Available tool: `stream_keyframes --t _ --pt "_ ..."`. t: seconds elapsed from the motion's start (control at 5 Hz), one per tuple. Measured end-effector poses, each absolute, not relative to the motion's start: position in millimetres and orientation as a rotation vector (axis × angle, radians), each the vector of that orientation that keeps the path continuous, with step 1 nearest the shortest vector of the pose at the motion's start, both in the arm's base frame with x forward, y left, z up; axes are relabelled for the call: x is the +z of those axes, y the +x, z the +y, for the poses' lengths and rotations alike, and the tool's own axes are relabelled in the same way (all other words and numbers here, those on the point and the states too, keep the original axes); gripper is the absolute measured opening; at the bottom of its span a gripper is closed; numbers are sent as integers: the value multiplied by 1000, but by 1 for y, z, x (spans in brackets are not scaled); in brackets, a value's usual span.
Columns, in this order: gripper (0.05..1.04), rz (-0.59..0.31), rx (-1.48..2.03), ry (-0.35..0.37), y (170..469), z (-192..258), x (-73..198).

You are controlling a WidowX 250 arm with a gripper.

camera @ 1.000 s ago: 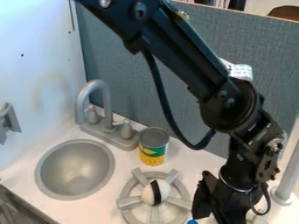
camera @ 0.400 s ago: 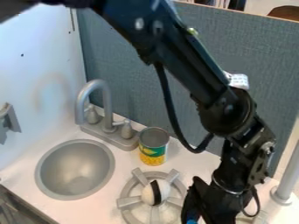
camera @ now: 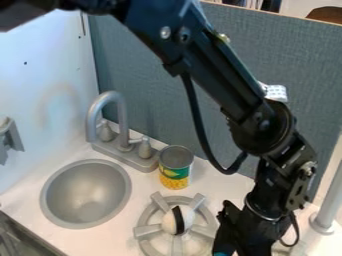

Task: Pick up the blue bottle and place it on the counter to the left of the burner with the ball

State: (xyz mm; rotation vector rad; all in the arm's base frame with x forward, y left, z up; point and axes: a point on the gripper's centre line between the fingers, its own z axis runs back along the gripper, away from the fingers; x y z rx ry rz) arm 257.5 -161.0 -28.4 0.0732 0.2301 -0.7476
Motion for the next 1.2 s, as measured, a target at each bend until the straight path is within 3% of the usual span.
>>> stream_keyframes --t 0.2,0.6,1.0,1.2 --pt "332 247 -727 94 257 -158 -26" --pt "320 266 -706 96 250 -145 -17" --pt "320 250 -634 10 225 -107 6" --pt "320 277 -551 -17 223 -74 1"
